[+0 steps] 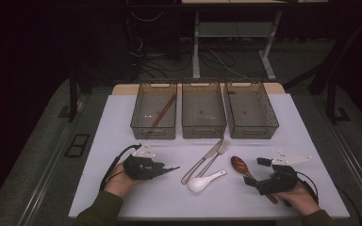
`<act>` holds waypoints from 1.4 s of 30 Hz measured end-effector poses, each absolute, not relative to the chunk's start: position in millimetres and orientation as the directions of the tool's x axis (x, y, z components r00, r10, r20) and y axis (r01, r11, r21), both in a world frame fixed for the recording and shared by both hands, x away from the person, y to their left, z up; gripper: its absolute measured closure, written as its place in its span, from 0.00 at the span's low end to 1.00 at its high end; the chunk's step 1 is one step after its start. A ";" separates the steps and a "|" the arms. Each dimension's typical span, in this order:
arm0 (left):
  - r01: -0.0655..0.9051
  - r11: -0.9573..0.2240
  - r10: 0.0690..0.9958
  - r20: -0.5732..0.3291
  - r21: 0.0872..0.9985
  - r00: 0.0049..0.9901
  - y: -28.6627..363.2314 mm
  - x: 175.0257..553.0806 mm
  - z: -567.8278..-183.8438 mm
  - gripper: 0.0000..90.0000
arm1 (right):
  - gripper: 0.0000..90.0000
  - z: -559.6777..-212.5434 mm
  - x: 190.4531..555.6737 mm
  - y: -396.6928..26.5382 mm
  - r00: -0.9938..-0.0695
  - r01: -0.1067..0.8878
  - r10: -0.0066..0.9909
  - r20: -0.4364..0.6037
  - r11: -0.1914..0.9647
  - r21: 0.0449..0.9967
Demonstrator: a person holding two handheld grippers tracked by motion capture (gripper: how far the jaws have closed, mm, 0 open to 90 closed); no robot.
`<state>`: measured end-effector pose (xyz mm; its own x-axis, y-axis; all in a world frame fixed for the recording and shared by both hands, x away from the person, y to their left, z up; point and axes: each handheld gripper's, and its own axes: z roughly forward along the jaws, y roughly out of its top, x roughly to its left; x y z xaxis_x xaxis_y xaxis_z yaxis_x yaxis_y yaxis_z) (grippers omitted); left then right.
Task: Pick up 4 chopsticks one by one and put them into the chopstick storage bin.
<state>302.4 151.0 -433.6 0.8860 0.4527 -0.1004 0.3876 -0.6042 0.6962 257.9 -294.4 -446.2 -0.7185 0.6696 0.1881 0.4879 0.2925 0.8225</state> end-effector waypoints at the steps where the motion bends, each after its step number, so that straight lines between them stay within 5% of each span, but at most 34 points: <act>1: 0.383 -0.606 0.452 -0.095 0.697 0.887 148.9 302.9 -433.5 0.81 | 0.05 -446.2 257.9 -294.3 -0.719 0.486 0.669 0.186 0.294 0.823; 20: 0.342 -0.650 0.411 -0.065 0.679 0.909 100.2 319.0 -438.2 0.88 | 0.04 -446.0 257.7 -294.6 -0.720 0.486 0.668 0.187 0.294 0.823; 42: 0.373 -0.649 0.465 -0.041 0.663 0.884 63.4 338.2 -443.3 0.95 | 0.04 -445.9 257.7 -294.6 -0.722 0.485 0.667 0.186 0.295 0.824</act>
<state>338.2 63.4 -443.3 0.8842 0.4652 -0.0414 0.3726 -0.6492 0.6630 257.7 -294.6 -445.9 -0.7217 0.6667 0.1862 0.4848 0.2947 0.8235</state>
